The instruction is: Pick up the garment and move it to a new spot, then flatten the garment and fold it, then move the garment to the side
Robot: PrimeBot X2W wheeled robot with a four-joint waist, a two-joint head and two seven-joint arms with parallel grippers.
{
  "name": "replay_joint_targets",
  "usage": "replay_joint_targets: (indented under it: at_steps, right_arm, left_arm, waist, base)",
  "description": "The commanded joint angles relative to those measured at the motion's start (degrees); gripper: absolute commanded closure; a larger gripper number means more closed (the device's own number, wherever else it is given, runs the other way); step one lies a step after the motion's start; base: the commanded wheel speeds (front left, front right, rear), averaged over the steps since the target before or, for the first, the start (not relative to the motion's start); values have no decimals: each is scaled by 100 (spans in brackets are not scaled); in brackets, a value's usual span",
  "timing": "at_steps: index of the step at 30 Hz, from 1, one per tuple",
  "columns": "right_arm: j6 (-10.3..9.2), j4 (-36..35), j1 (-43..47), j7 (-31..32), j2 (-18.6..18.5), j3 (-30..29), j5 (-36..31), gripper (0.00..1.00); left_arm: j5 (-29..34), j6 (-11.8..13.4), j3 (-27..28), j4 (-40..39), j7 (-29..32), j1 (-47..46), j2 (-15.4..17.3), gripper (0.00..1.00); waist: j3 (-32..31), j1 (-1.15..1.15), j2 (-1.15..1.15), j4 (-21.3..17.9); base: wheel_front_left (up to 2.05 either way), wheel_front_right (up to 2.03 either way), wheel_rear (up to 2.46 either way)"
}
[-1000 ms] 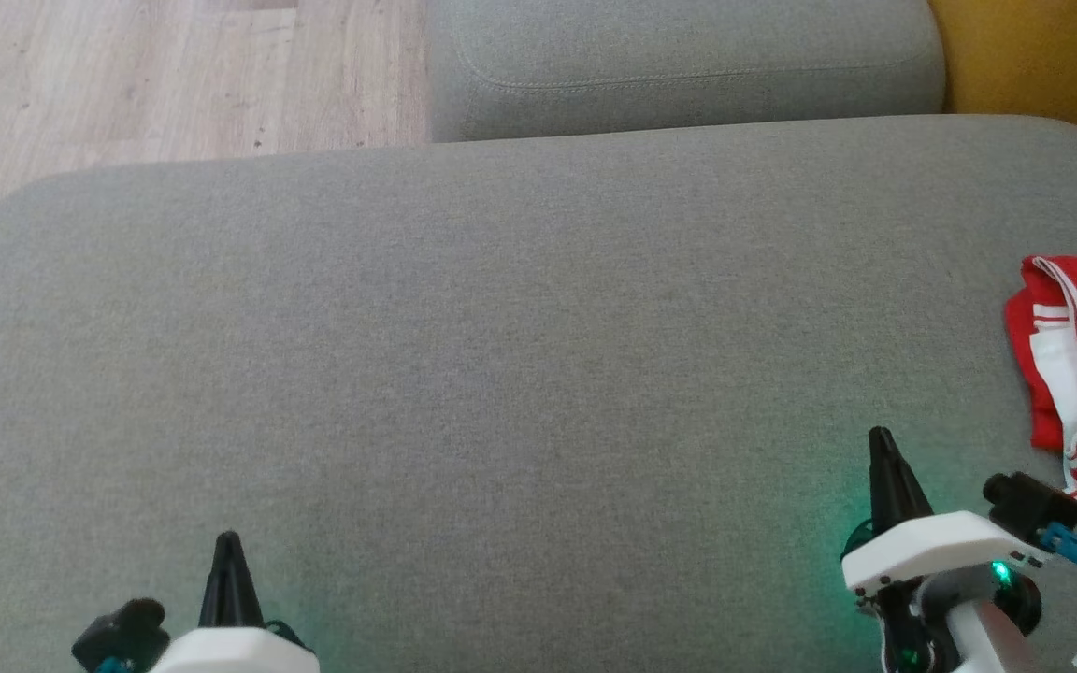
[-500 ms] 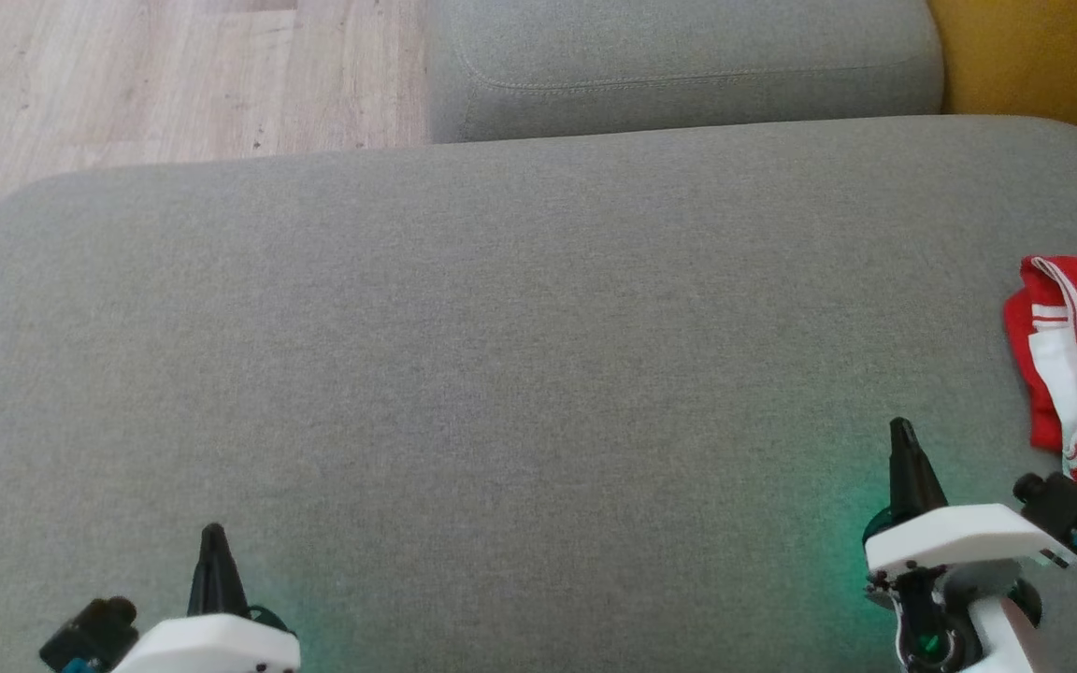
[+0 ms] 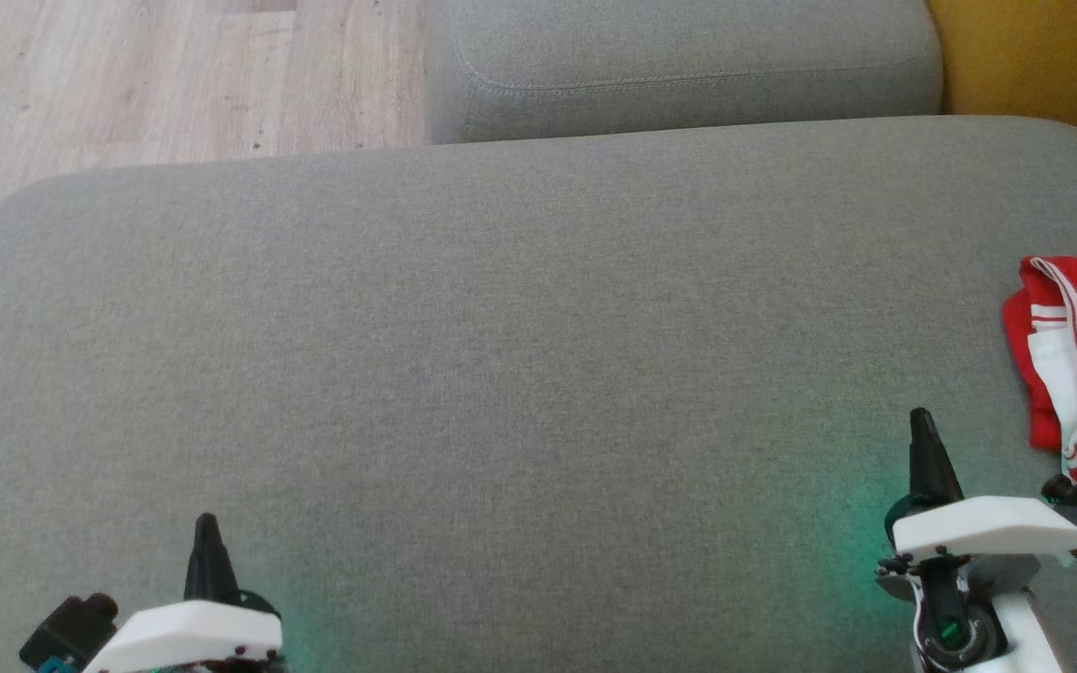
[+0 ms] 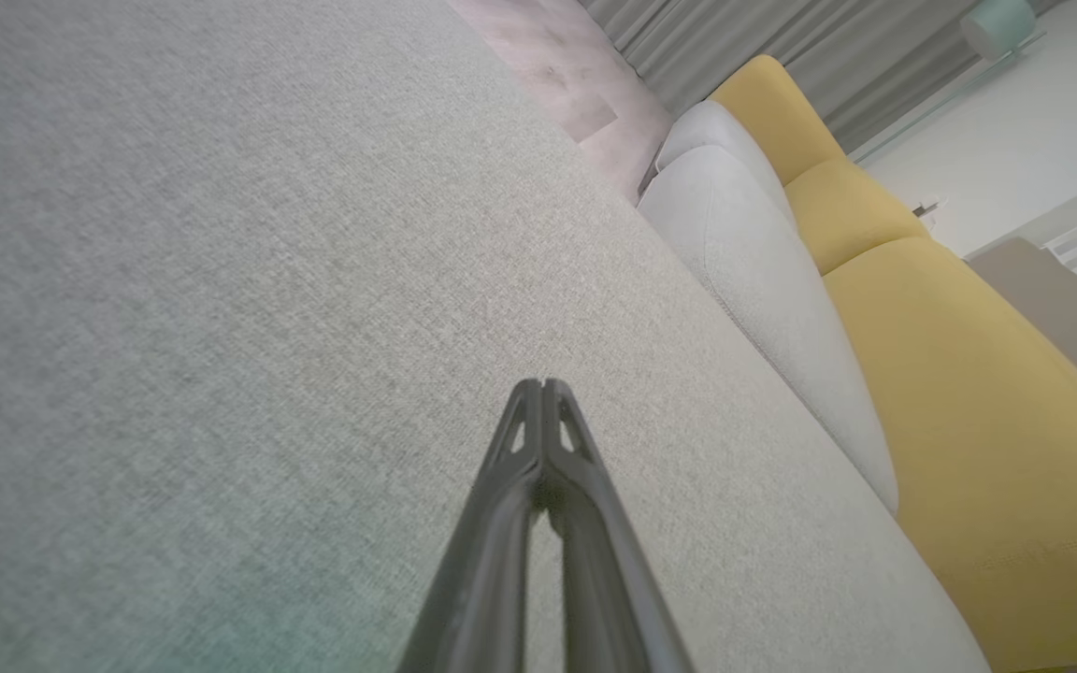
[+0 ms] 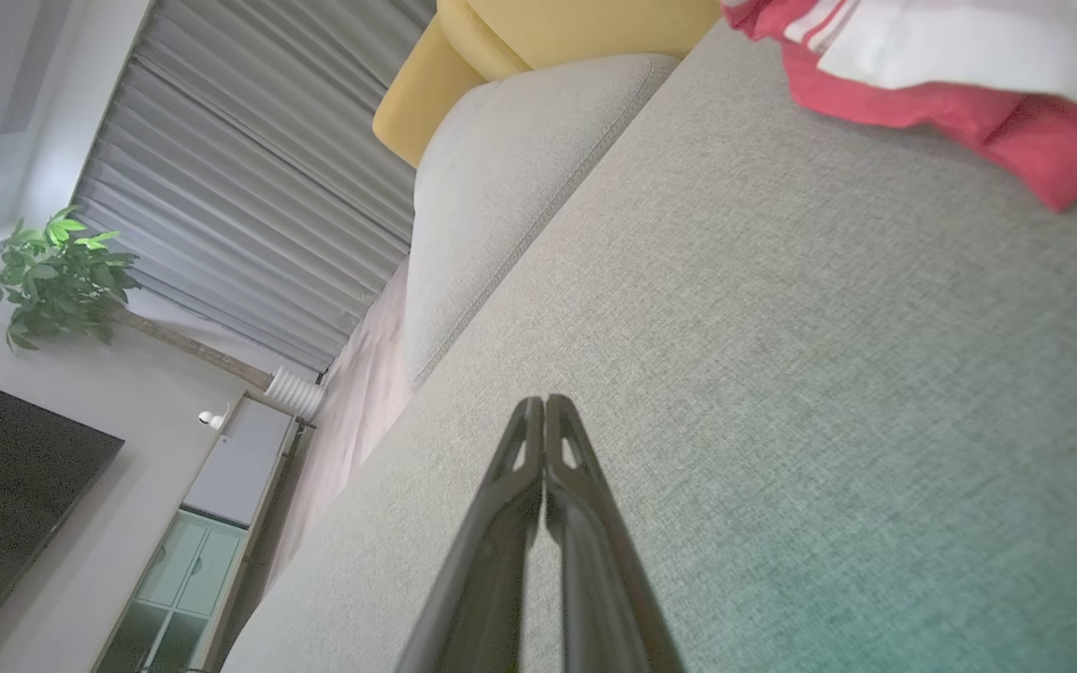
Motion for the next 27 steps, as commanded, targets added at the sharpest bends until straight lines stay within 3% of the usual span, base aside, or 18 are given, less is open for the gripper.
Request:
replay_joint_targets:
  at_steps: [1,27]
  right_arm:
    - [10,-248,-127,46,-19,12,166,100]
    - [14,-747,-19,478,-21,-240,1798,100]
  left_arm:
    - [-154,-46,176,-214,39,-298,18,100]
    - [-1779,-252,425,-475,478,-413,24,100]
  waist:
    - [-1,0,0,0]
    - [-14,0,0,-9]
  base:
    - [0,0,0]
    - [0,0,0]
